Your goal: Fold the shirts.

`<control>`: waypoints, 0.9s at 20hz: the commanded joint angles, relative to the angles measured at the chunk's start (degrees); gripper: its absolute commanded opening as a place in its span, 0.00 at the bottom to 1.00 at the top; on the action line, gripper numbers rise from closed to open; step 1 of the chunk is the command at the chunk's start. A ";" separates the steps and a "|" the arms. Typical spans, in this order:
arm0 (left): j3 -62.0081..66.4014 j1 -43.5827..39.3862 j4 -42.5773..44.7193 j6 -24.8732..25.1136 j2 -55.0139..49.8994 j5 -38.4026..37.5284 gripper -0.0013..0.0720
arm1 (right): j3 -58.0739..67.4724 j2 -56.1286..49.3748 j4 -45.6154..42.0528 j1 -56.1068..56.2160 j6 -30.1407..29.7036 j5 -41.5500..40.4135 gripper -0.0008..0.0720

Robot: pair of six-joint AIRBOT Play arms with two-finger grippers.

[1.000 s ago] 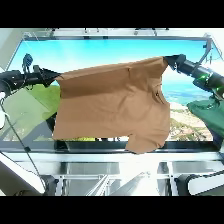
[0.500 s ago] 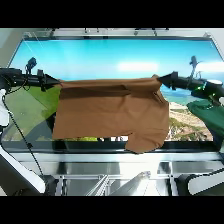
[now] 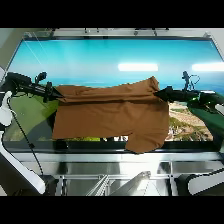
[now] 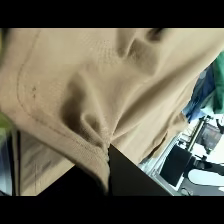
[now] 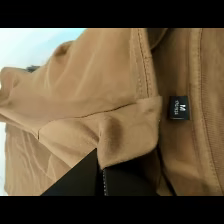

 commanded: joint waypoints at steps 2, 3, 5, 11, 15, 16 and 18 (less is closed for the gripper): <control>0.76 -0.59 -3.28 0.72 -0.04 -0.22 0.29 | -0.28 -0.04 -0.46 0.00 1.36 -0.26 0.06; 1.20 -0.63 -3.28 -0.81 -0.04 0.48 0.57 | -0.28 0.02 -0.79 0.00 2.27 -0.24 0.31; 2.21 -0.17 -3.34 -4.11 -0.02 3.19 0.93 | -0.28 0.83 -3.65 -1.11 5.25 0.48 0.55; -11.87 5.66 -1.27 -7.74 10.32 7.19 0.86 | -1.77 9.73 -23.19 -11.58 18.38 9.31 0.54; -32.81 11.56 14.32 -6.08 24.22 0.83 0.86 | -11.23 20.17 -25.70 -18.12 18.67 6.82 0.50; -37.79 12.92 17.59 -6.10 27.10 -2.14 0.86 | -13.92 22.47 -25.70 -19.15 18.67 5.46 0.51; -45.97 14.99 19.63 -5.95 31.08 -7.04 0.86 | -17.64 25.81 -25.66 -19.63 17.81 5.09 0.51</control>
